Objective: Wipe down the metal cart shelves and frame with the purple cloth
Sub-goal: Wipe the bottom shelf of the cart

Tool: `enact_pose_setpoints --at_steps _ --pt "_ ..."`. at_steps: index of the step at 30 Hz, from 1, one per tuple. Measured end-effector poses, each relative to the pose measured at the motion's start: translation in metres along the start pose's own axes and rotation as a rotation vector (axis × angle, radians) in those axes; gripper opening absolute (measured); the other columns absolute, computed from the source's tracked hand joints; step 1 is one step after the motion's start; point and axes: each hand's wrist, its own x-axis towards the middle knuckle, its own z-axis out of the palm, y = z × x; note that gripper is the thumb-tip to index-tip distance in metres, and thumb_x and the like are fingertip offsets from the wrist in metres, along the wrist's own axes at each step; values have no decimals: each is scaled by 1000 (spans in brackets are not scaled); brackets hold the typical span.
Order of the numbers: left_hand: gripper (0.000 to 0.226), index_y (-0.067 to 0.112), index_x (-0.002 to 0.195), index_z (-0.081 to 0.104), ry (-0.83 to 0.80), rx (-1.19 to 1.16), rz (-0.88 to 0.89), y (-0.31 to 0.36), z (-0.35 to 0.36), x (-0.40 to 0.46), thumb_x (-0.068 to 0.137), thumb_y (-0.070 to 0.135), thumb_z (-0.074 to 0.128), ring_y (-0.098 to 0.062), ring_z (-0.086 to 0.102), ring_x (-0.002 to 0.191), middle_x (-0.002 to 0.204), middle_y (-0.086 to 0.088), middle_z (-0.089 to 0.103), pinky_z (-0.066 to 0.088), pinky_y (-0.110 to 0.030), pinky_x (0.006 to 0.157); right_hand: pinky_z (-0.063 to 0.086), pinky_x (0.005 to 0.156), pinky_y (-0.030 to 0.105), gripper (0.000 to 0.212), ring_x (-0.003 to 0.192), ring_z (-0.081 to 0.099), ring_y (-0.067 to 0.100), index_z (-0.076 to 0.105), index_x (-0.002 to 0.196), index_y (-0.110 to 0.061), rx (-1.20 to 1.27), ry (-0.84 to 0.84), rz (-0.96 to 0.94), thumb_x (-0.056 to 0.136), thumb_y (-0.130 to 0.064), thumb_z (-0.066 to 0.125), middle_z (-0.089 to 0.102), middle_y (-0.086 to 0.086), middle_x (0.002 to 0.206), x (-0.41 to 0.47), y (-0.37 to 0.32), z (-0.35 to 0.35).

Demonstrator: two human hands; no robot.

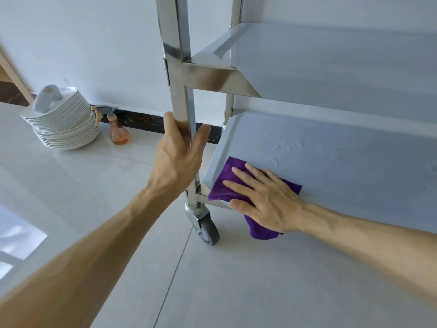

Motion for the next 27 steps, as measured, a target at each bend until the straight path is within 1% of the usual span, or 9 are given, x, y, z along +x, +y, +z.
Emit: enact_pose_setpoints --at_steps 3,6,9,12,15,17,22,25,27 --pt "44 4 100 49 142 1 27 2 2 19 93 46 61 -32 61 65 73 -18 60 53 -42 58 7 122 43 66 153 -1 10 16 150 -54 52 34 -114 89 -78 5 7 -19 165 24 17 3" --pt "29 4 96 49 221 -191 -5 4 16 26 96 29 61 -32 56 45 63 -21 56 46 -30 41 8 122 47 57 152 6 6 20 145 -61 88 34 -89 91 -74 11 12 -24 162 53 57 -1" --pt "15 18 90 46 271 -235 -1 0 24 23 97 22 58 -25 52 39 61 -12 55 44 -28 39 11 121 53 52 152 9 10 26 147 -56 96 64 190 96 -64 16 15 -19 163 84 115 -5" --pt "13 19 91 47 246 -252 32 -3 22 23 97 20 58 -28 57 42 62 -9 58 47 -32 43 12 117 60 50 152 8 18 26 149 -49 127 52 506 101 -57 18 13 -14 165 108 153 -7" --pt "14 19 90 46 270 -258 28 -2 24 21 97 18 59 -26 54 40 63 -8 58 45 -28 41 7 116 63 54 152 3 28 25 151 -44 163 35 596 99 -57 17 10 -9 166 132 135 -5" --pt "15 18 90 46 286 -262 33 -2 25 20 97 16 59 -26 53 39 64 -11 59 43 -25 39 4 116 62 58 152 1 29 25 151 -46 165 53 500 96 -63 15 9 -9 166 142 103 -4" --pt "13 16 93 46 271 -286 59 0 25 21 98 11 57 -25 54 43 66 -17 57 43 -24 40 -3 120 55 71 153 -4 19 17 149 -55 138 31 45 83 -80 10 3 -16 166 114 27 1" --pt "13 16 93 46 254 -296 77 0 25 21 98 11 56 -28 53 41 65 -15 57 43 -27 40 -4 121 52 66 153 -8 14 20 148 -56 146 60 -203 86 -78 12 5 -21 164 74 10 4" --pt "12 15 94 46 232 -298 82 -1 24 22 98 11 57 -29 54 41 65 -14 58 43 -28 40 -4 122 49 62 152 -12 9 21 149 -54 125 58 -259 91 -75 10 3 -24 164 56 15 8"
